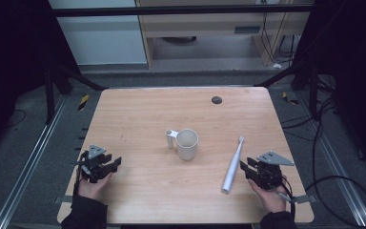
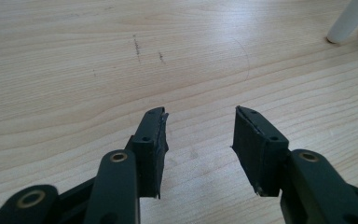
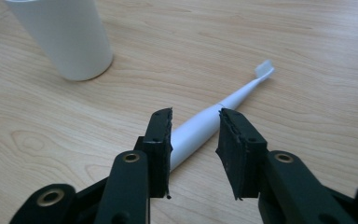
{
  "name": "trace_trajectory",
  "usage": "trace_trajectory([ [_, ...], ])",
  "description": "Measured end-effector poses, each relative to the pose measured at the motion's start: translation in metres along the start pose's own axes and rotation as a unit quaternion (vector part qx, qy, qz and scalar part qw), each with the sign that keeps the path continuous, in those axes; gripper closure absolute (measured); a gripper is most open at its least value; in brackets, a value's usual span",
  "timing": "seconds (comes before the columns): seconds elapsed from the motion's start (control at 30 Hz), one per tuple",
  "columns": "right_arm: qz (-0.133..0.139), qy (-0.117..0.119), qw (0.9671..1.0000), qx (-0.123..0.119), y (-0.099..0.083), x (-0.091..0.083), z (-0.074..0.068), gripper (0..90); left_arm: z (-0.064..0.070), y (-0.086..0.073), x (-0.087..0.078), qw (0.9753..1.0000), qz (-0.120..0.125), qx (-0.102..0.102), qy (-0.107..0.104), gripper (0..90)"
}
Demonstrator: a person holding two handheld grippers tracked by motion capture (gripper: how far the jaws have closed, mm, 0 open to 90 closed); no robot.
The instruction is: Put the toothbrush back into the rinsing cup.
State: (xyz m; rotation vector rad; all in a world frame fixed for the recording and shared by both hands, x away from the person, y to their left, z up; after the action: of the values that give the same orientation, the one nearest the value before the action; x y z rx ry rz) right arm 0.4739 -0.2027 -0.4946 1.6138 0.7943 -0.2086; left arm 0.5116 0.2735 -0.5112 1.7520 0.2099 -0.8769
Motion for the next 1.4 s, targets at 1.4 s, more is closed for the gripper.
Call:
trace_trajectory([
  [1.4,-0.081,0.069,0.9933,-0.045,-0.027,0.029,-0.043,90.0,0.005,-0.002,0.003,0.9998,-0.012,0.015,-0.007,55.3],
])
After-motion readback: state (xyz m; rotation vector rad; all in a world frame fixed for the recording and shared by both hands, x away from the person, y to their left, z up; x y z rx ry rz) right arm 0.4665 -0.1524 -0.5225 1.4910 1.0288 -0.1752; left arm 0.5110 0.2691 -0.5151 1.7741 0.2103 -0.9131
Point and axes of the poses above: each handheld gripper's, and its own axes: x roughly forward along the jaws, y roughly out of its top, z roughly to its right, the point moved 7 cm from there along x, roughly forward along the jaws, and after that the axes turned 10 degrees about x, right-handed, at the moved point
